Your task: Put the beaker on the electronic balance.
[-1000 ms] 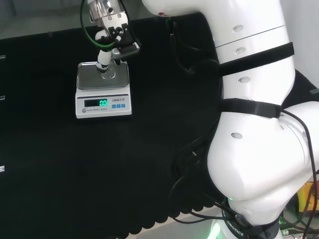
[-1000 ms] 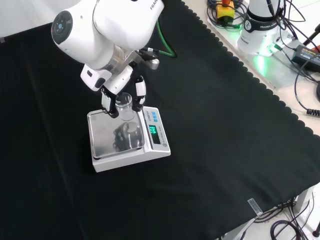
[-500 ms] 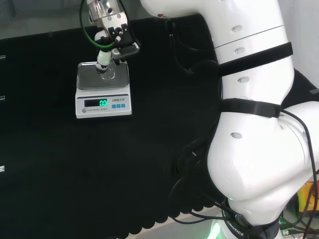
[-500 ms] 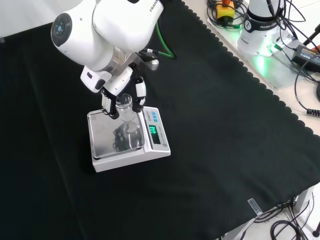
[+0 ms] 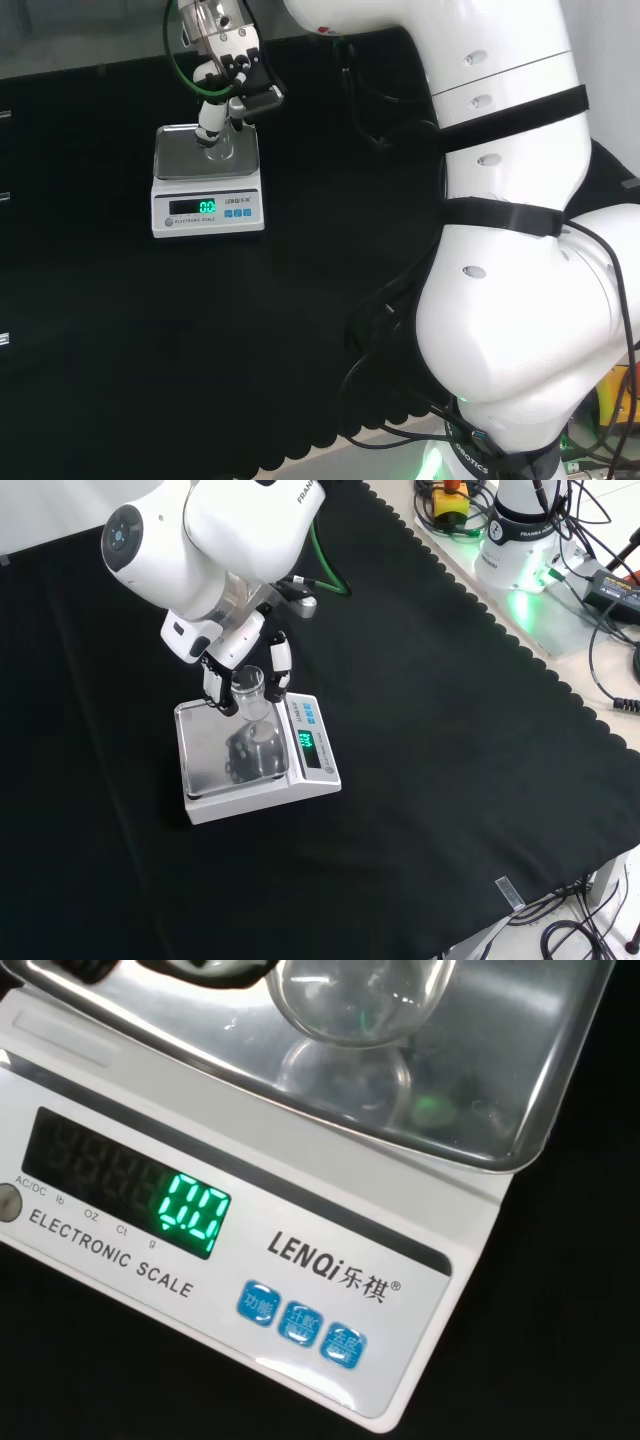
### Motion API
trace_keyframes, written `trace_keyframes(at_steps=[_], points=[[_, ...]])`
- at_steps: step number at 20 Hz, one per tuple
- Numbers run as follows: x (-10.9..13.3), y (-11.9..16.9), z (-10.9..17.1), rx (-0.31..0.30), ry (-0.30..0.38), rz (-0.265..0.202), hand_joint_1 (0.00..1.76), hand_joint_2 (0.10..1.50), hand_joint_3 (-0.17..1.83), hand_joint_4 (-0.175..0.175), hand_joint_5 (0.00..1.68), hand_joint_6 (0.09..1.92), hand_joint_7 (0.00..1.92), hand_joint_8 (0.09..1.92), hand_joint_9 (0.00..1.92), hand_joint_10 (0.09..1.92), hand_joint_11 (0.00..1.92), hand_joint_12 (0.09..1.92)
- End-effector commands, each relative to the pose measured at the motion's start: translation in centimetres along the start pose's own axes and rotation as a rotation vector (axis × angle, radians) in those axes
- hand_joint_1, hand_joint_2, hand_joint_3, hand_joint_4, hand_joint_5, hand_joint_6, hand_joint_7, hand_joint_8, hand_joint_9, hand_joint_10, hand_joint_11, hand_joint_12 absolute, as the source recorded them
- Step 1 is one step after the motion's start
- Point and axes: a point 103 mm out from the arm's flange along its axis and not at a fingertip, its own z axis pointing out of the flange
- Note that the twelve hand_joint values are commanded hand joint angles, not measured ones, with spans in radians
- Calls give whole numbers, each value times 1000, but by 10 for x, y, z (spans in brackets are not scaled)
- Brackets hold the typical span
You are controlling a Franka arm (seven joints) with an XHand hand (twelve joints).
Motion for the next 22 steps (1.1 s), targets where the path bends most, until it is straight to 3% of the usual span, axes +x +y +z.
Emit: trace_keyframes(at_steps=[1, 2, 4, 8, 11, 22], points=[[-1, 0, 0, -2, -2, 0, 863, 790, 706, -175, 668, 607, 870, 889, 1046, 664, 1062, 1043], [33, 26, -14, 3, 6, 4, 863, 790, 706, -175, 667, 607, 870, 890, 1045, 665, 1061, 1044], [46, 39, -20, 11, 15, 2, 862, 790, 705, -175, 667, 607, 870, 890, 1045, 666, 1060, 1044], [35, 59, -22, 36, 24, -18, 861, 791, 705, -175, 667, 608, 869, 891, 1043, 668, 1057, 1046], [38, 60, -21, 13, 1, -9, 861, 791, 705, -175, 666, 608, 868, 892, 1043, 670, 1056, 1047], [32, 74, -15, 52, 6, -17, 859, 792, 703, -175, 665, 610, 866, 894, 1036, 674, 1050, 1051]])
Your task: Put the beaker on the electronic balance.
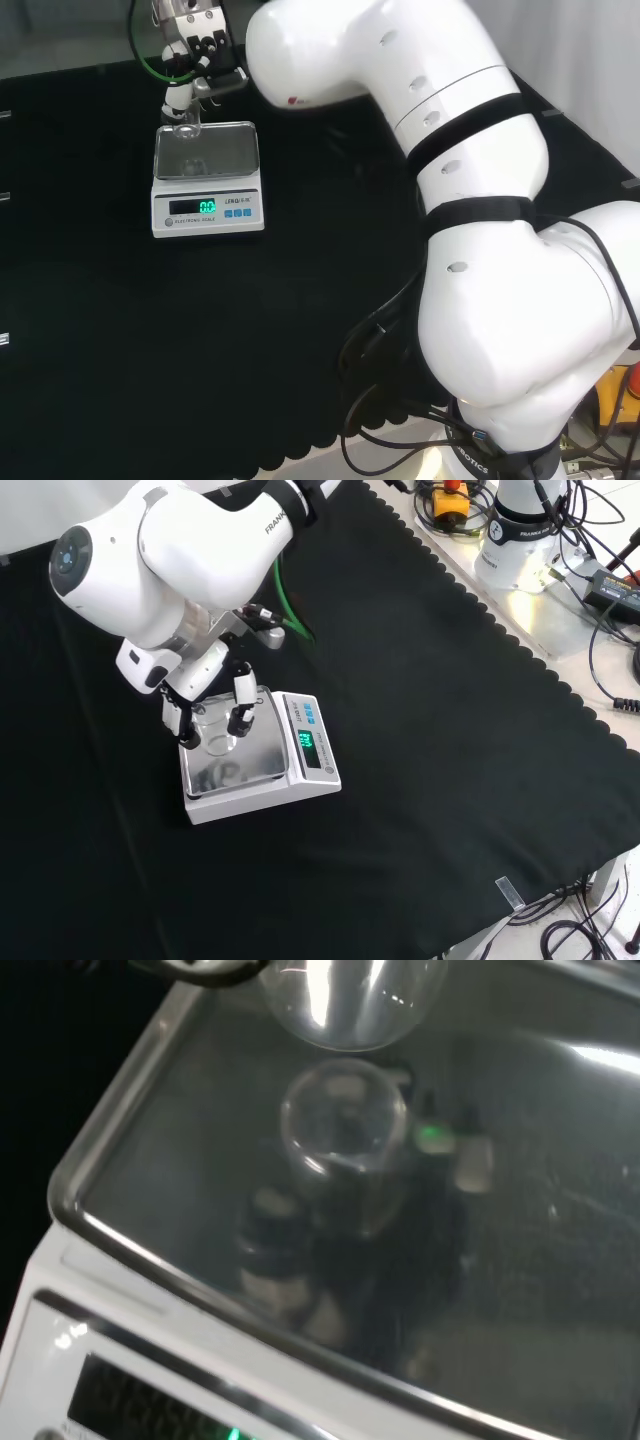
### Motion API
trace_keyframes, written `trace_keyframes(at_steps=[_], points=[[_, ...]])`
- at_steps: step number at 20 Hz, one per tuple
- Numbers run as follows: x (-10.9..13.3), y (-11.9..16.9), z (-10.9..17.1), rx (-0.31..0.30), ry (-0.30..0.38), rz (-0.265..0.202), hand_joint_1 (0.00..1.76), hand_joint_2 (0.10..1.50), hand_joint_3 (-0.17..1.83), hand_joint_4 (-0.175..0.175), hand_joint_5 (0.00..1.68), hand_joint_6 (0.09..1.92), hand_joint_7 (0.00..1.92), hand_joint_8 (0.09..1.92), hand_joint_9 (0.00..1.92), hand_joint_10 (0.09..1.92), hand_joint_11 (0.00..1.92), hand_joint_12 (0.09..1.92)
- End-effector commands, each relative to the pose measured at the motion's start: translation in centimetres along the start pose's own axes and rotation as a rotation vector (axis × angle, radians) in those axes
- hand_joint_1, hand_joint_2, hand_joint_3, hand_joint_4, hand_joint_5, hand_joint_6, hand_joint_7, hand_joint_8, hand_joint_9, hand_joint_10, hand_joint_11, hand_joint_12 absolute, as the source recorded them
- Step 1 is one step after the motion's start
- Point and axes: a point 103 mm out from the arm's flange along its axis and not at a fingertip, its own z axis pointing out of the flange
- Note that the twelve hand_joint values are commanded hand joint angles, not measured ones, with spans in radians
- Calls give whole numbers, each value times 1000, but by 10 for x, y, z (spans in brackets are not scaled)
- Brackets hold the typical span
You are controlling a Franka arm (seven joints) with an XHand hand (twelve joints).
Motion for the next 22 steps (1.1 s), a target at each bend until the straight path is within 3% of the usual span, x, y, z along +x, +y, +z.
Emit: trace_keyframes(at_steps=[1, 15, 22], points=[[5, 12, 35, 103, -9, -11, 859, 792, 703, -175, 665, 610, 866, 895, 1035, 674, 1050, 1052], [1, 4, 40, 98, -13, -12, 857, 793, 702, -175, 663, 612, 863, 897, 1027, 680, 1045, 1057], [-5, -9, 45, 59, -8, -19, 856, 793, 701, -175, 662, 612, 862, 898, 1023, 683, 1044, 1059]])
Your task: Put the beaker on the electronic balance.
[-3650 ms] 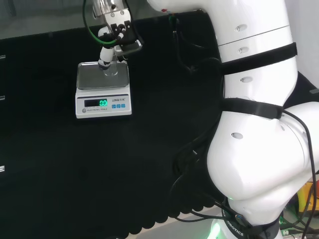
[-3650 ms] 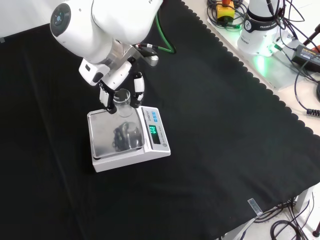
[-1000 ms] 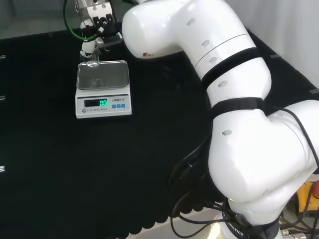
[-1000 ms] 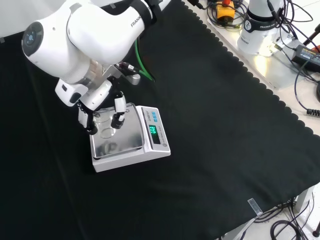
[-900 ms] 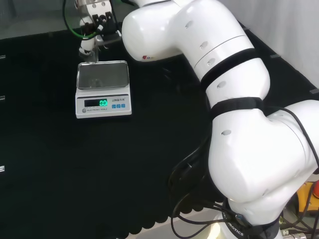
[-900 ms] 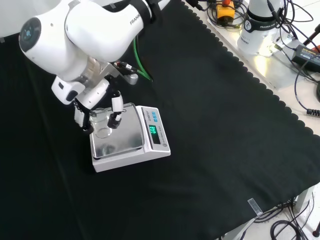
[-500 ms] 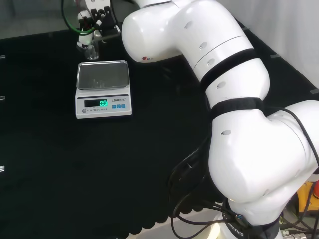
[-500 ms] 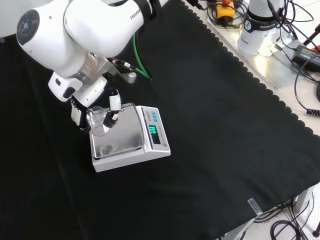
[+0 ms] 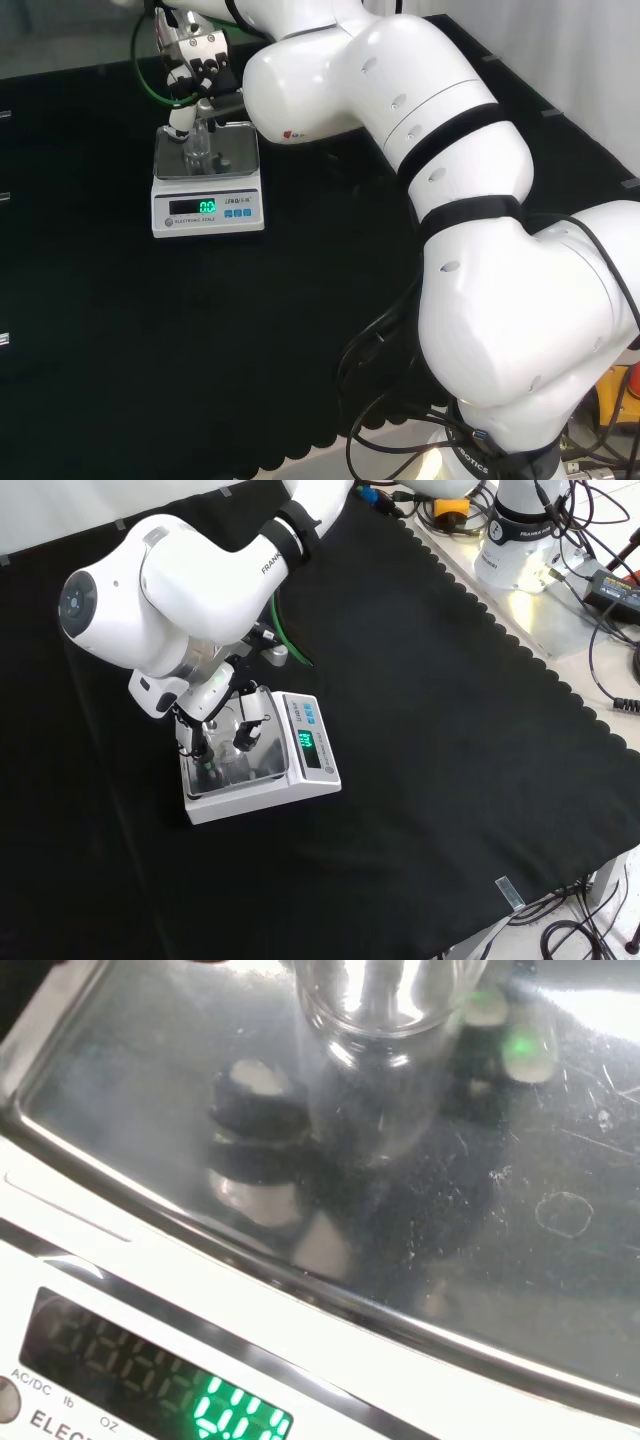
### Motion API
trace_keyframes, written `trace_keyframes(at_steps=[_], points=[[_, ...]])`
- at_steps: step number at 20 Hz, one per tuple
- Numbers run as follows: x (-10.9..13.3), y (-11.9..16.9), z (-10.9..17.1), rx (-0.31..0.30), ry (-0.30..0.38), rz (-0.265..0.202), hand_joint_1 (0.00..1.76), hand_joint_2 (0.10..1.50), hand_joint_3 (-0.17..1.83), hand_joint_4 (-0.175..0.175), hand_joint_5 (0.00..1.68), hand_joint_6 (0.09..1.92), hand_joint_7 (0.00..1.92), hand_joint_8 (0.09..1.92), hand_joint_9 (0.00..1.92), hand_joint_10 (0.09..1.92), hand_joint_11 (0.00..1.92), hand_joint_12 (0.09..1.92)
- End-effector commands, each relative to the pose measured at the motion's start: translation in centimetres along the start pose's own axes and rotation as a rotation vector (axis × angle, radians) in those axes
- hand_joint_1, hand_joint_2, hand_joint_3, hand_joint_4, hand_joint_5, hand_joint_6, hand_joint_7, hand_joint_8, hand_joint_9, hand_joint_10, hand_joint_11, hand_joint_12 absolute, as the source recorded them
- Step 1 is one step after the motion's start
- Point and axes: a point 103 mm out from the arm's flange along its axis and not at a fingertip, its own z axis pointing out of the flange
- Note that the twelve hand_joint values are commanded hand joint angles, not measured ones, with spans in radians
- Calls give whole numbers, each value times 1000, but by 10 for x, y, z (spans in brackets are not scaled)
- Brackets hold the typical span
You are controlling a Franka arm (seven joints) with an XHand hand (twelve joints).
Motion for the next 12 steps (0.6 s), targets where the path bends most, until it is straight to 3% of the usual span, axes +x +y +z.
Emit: trace_keyframes(at_steps=[1, 4, 8, 12], points=[[-8, -30, 9, -26, -2, -15, 856, 793, 701, -175, 662, 612, 862, 898, 1023, 684, 1043, 1059], [-22, -53, 6, -49, 3, -18, 830, 783, 705, -175, 594, 599, 804, 913, 944, 732, 930, 1145], [-27, -72, -15, -67, -31, -8, 633, 716, 590, -153, 371, 390, 384, 867, 429, 812, 280, 1455], [-24, -88, -34, -98, -55, 5, 523, 688, 374, -141, 320, 192, 148, 838, 145, 915, 24, 1519]])
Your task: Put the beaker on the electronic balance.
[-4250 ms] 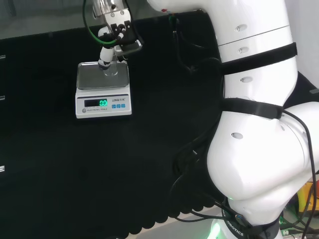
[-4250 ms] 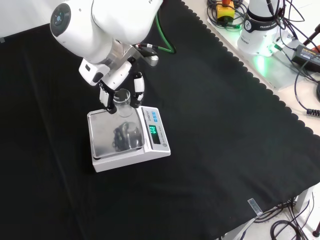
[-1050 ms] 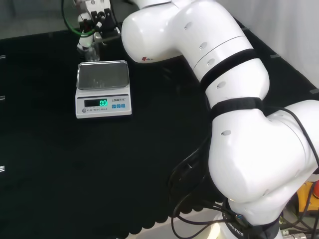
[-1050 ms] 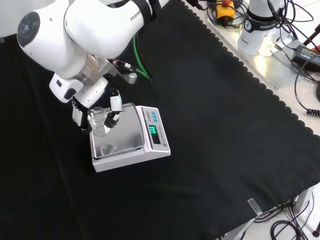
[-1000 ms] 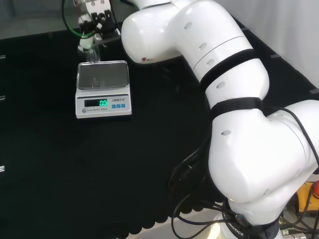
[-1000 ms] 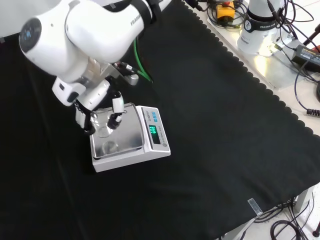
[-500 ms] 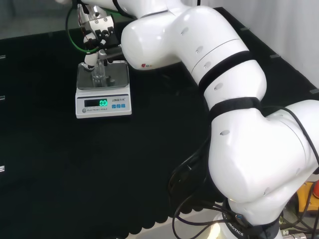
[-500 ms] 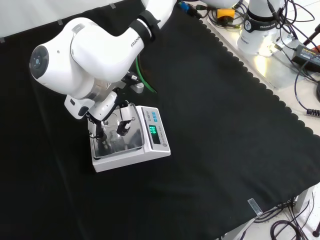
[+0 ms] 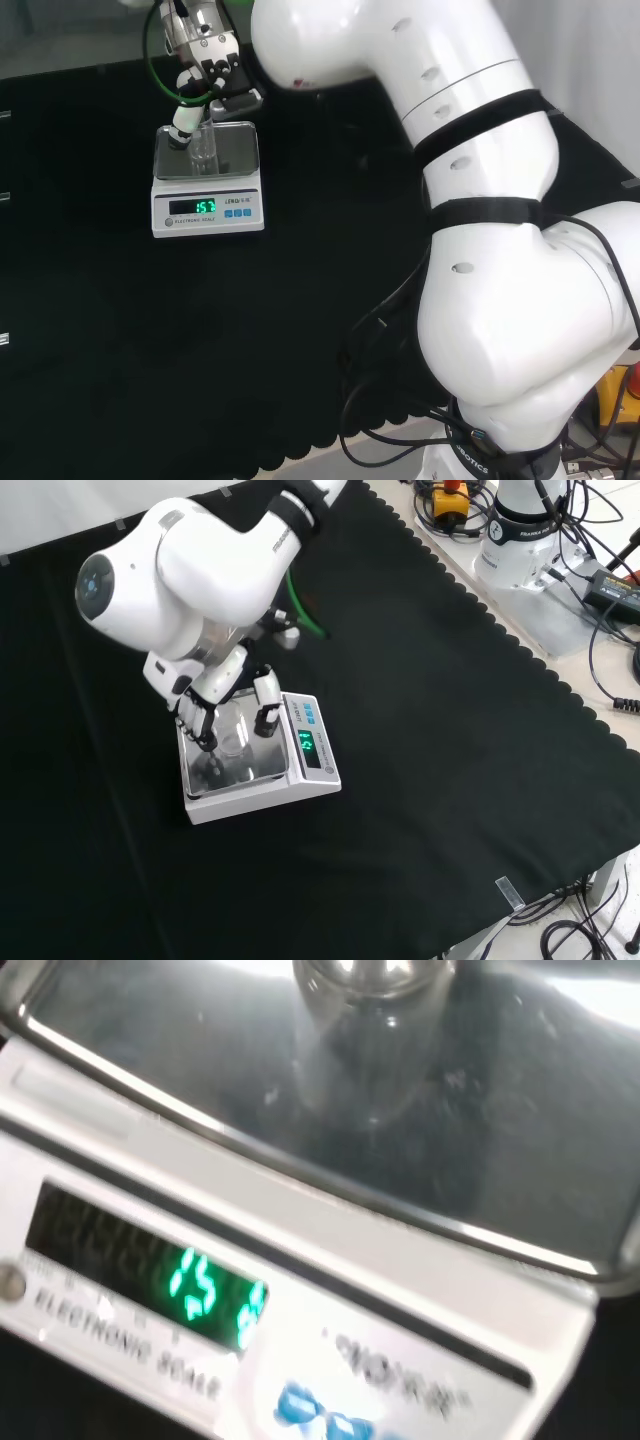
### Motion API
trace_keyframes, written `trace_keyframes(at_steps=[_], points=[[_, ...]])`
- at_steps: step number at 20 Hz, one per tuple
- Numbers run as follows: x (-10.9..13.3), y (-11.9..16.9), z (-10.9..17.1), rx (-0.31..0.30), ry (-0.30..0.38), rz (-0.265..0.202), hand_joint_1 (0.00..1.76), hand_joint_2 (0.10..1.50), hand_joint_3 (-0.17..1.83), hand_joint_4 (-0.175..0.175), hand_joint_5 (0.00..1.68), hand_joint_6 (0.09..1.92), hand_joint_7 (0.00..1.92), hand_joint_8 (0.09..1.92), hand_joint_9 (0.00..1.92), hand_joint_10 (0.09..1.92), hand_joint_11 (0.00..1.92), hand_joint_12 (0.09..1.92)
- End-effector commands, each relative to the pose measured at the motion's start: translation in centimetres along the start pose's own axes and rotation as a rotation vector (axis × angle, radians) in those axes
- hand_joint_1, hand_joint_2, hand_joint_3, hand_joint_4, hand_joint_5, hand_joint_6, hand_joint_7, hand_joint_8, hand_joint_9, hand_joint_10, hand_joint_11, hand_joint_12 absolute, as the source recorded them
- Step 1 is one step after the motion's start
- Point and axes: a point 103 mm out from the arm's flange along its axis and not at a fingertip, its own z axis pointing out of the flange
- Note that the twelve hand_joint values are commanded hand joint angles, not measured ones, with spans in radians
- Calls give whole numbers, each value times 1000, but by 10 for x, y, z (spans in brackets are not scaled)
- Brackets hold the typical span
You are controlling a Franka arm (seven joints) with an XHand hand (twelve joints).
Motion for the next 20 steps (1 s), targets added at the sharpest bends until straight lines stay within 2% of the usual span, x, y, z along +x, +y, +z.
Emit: trace_keyframes(at_steps=[1, 4, 10, 20], points=[[-15, -55, -44, -126, -38, 17, 504, 685, 329, -139, 307, 151, 108, 832, 105, 928, 11, 1494], [-15, -66, -54, -162, -24, 19, 471, 684, 260, -136, 288, 87, 57, 825, 61, 943, 0, 1468], [-28, -89, -63, -211, 26, 37, 451, 696, 212, -135, 292, 87, 41, 825, 53, 950, 0, 1489], [-52, -122, -45, -219, 64, 84, 432, 717, 194, -135, 295, 87, 53, 832, 70, 954, 0, 1523]])
